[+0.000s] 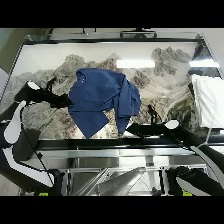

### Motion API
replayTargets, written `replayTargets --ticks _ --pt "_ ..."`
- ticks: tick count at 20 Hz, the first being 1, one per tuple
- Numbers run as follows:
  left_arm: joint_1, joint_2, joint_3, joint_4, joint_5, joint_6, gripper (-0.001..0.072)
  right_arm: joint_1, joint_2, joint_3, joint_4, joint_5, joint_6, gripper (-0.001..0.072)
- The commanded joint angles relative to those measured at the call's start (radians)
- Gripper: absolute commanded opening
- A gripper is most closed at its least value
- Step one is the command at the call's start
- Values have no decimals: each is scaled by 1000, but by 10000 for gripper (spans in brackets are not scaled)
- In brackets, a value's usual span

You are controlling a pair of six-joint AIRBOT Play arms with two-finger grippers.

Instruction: Fold the shirts.

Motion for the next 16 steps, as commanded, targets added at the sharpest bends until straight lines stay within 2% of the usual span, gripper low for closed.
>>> replayTargets --ticks 1,4,5,6,7,8,9,10,11,13,16 --pt "-24 -40 0 -29 38 10 336 94 -131 30 130 -95 -45 519" --pt "-26 -38 0 -104 41 36 335 95 -187 75 216 -95 -108 518" --pt "-26 -38 0 -125 38 39 334 95 -198 90 234 -95 -127 483" --pt "-26 -38 0 -153 31 57 289 95 -207 106 247 -95 -134 423" --pt "-26 -38 0 -164 27 60 113 95 -212 119 250 -95 -134 349" --pt "-26 -38 0 -183 18 70 36 95 -213 132 250 -94 -134 196" --pt "-26 -38 0 -206 8 81 34 95 -212 143 250 -91 -134 91" --pt "-26 -35 0 -236 -2 96 33 93 -211 153 249 -80 -135 52" --pt "-23 -25 0 -254 -8 108 31 90 -206 163 242 -58 -143 27" --pt "-9 35 0 -259 -21 121 28 59 -159 169 195 -10 -145 26" --pt "60 219 0 -306 -54 131 28 -134 27 183 -28 130 -23 25"
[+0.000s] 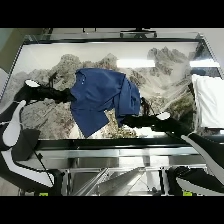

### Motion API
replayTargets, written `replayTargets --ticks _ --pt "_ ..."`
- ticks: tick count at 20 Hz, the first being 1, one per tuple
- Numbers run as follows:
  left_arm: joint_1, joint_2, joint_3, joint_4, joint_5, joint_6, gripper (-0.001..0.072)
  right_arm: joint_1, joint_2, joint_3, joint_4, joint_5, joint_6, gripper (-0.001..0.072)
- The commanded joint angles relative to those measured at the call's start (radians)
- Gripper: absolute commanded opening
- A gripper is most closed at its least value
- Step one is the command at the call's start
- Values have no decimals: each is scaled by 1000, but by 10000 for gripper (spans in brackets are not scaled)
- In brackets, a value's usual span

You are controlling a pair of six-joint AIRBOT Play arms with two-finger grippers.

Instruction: Fold the shirts.

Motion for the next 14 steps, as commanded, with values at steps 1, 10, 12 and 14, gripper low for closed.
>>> replayTargets --ticks 1,10,12,14 --pt "80 195 2 -138 -68 47 28 -220 209 39 -227 186 117 25" --pt "490 811 2 -1257 -251 180 28 -963 813 690 -248 343 28 25" --pt "645 881 2 -1405 -261 140 29 -1034 851 815 -254 306 -26 25" --pt "791 909 2 -1456 -261 135 29 -1037 851 882 -273 277 -42 25"
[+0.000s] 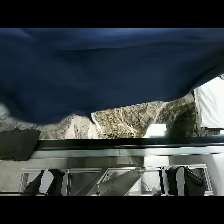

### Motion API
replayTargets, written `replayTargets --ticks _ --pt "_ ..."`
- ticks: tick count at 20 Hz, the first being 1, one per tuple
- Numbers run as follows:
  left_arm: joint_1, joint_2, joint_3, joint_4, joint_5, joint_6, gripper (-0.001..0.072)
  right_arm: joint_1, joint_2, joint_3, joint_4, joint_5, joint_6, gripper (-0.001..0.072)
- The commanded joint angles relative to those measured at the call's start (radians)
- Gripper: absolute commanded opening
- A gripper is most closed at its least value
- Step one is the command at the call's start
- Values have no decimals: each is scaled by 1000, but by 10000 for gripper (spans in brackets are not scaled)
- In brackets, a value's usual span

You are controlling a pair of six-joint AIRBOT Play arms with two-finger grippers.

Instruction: Fold the shirts.

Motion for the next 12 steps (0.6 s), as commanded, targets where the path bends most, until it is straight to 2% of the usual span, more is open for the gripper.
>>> replayTargets --ticks 1,3,5,6,9,12 --pt "218 80 0 -209 -8 -21 28 -76 32 141 -13 -34 -44 25" --pt "173 39 0 -128 -2 -22 28 -76 -50 119 112 47 -72 25" --pt "15 -39 0 74 31 -21 28 -56 -178 60 348 171 -182 25" --pt "-67 -85 0 175 58 -20 28 -16 -254 26 385 205 -216 26" --pt "-254 -265 -1 381 156 0 27 118 -467 -45 182 208 -230 25" --pt "-344 -473 -1 528 227 3 26 228 -747 -60 9 207 -233 26"
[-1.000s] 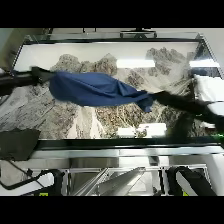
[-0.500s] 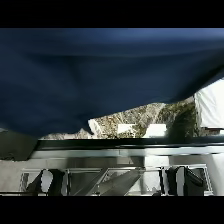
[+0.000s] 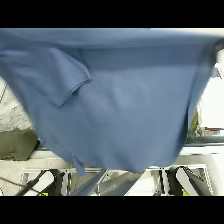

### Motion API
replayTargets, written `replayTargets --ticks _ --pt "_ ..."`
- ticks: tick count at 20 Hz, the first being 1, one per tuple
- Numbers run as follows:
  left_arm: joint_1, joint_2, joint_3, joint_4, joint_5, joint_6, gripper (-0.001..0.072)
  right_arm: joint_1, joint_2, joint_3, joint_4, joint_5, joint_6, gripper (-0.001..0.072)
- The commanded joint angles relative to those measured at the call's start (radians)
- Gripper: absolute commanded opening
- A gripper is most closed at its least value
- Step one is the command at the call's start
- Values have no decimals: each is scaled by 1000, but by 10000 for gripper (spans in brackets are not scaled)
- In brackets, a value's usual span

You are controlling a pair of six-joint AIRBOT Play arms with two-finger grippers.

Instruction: Fold the shirts.

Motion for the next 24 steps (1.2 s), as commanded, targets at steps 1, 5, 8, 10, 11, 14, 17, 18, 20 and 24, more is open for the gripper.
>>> replayTargets --ticks 1,5,8,10,11,14,17,18,20,24 --pt "-123 -243 0 227 85 13 26 122 -323 -26 -133 24 -53 26" --pt "-157 -528 1 257 158 77 25 231 -660 -19 -109 -172 -105 26" --pt "-156 -718 95 249 240 144 25 272 -837 64 -72 -269 -122 25" --pt "-158 -832 228 250 244 170 24 287 -914 143 -27 -296 -128 25" --pt "-165 -880 295 249 253 169 24 292 -937 178 -5 -307 -134 25" --pt "-167 -994 503 250 260 141 24 292 -968 275 18 -335 -133 25" --pt "-166 -1041 646 262 259 98 23 284 -969 330 18 -338 -133 25" --pt "-161 -1041 674 291 258 79 23 281 -969 332 18 -336 -133 25" --pt "-164 -1040 709 401 225 30 23 281 -974 330 4 -301 -137 25" --pt "-159 -1037 682 488 108 26 23 292 -976 328 -112 -212 -101 25"
